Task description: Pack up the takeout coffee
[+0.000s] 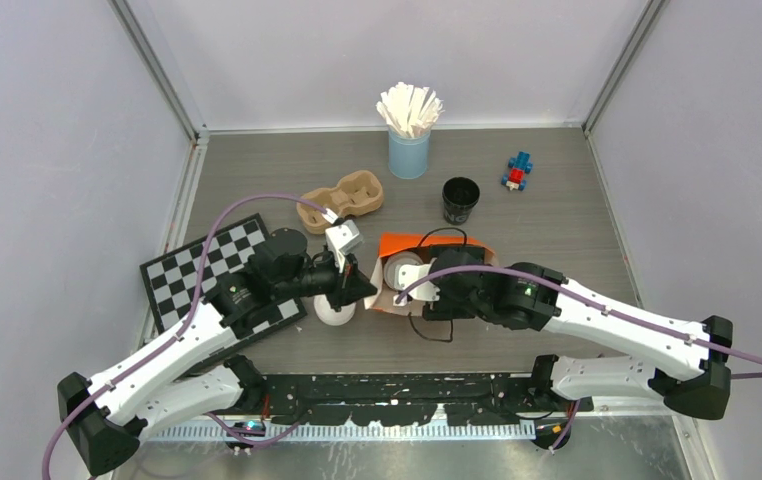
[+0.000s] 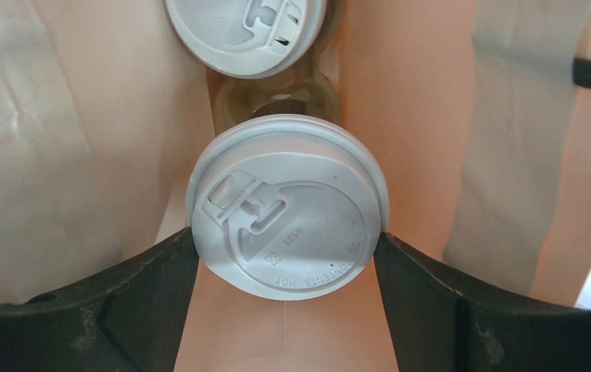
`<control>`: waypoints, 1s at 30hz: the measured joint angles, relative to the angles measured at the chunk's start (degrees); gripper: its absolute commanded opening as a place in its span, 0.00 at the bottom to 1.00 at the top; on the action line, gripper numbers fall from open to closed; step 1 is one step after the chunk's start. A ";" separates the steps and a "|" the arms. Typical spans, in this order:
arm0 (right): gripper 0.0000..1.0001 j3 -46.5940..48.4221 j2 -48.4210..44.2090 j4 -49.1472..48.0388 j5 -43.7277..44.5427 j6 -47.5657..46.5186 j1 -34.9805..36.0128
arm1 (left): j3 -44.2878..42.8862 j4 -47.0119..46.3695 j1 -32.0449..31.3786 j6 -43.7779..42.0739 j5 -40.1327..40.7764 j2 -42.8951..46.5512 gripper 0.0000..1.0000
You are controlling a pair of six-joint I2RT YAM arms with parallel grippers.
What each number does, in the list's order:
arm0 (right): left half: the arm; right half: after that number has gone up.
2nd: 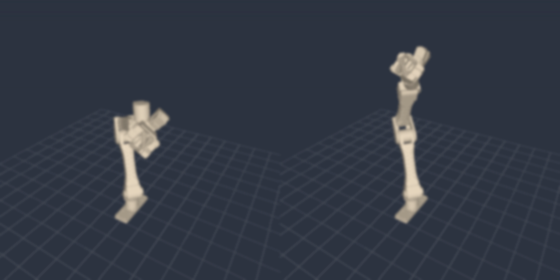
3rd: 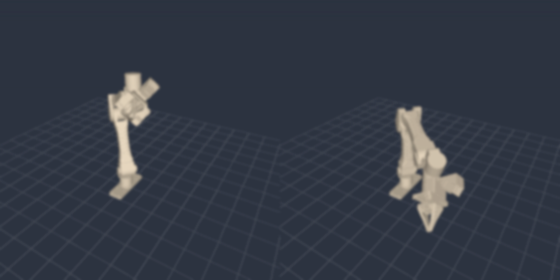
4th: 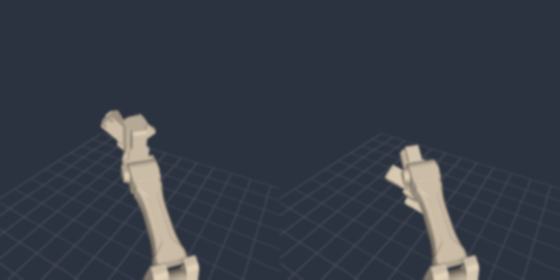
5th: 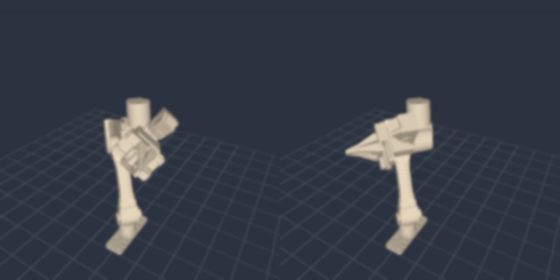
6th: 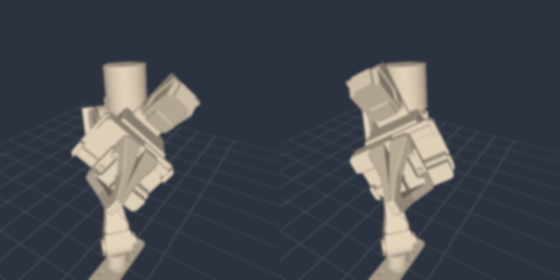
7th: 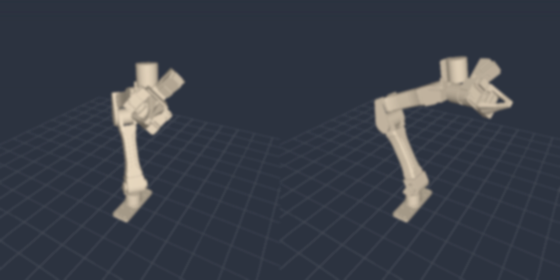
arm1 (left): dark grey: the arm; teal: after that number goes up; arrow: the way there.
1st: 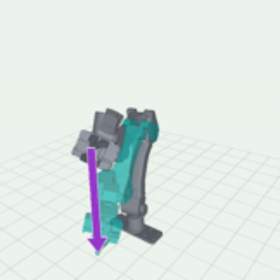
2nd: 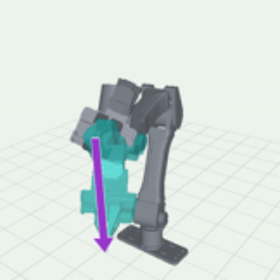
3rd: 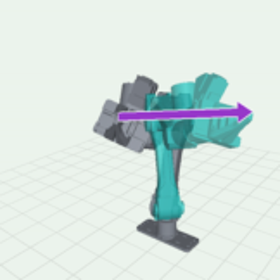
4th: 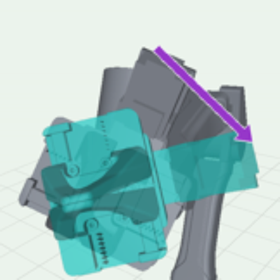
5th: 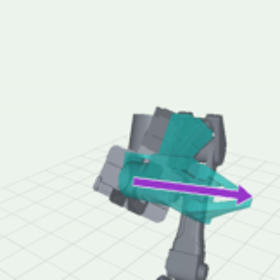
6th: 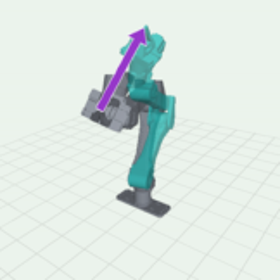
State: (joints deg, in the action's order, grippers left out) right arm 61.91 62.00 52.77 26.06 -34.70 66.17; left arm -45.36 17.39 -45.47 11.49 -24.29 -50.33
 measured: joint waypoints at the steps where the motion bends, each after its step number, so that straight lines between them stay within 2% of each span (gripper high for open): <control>1: 0.85 0.00 0.00 -0.28 -0.28 -0.24 -0.63 | 0.00 0.00 0.00 0.00 -0.31 0.00 0.03; 9: 0.84 -0.13 0.02 -1.88 -2.23 -2.21 -3.74 | 0.02 -0.44 0.00 0.00 -1.77 0.00 0.03; 17: 0.85 -3.32 -0.02 -2.08 -2.60 -5.09 -4.04 | 0.07 -0.87 0.00 0.02 -1.68 0.02 0.08; 30: 0.85 -8.61 -0.24 -7.08 -2.80 -8.13 -5.22 | 0.07 -0.85 0.00 -0.04 -4.52 -0.55 0.08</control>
State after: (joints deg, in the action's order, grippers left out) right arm 53.30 61.76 45.69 23.27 -42.83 60.95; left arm -45.30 16.53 -45.47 11.44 -28.82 -50.87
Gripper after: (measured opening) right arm 0.849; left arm 0.076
